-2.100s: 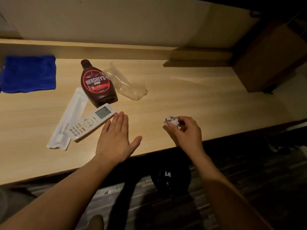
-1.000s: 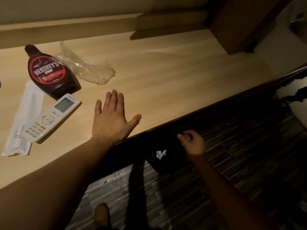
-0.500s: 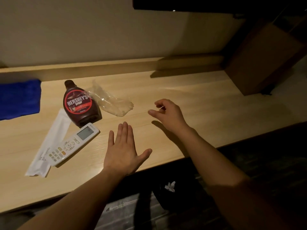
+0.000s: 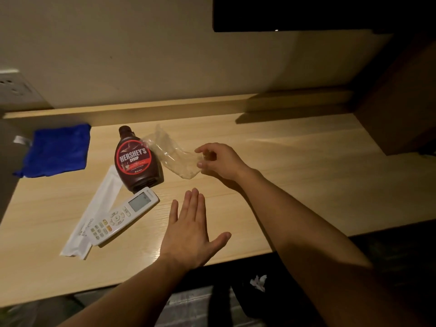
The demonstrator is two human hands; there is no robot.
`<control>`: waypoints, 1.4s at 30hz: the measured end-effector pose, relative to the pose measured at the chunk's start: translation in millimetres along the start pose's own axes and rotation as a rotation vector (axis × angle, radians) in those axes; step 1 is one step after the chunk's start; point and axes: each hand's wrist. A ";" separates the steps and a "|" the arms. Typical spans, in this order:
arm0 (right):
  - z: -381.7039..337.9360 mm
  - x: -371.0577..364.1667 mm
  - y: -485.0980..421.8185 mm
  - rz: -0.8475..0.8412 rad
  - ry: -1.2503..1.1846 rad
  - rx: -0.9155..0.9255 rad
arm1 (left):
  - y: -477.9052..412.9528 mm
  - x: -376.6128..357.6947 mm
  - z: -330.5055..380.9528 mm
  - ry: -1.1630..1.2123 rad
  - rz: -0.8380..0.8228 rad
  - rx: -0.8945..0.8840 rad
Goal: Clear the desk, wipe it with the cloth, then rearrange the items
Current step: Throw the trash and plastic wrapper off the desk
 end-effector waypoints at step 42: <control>233.5 -82.4 396.9 0.588 0.161 -0.834 | 2.5 -2.3 -3.4 -0.019 0.080 -0.006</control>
Point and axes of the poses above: each hand's wrist, its own y-axis away from the middle knuckle, its own x-axis out of the back of the hand, z = x × y, and after that the axes turned 1 degree about z, right-handed
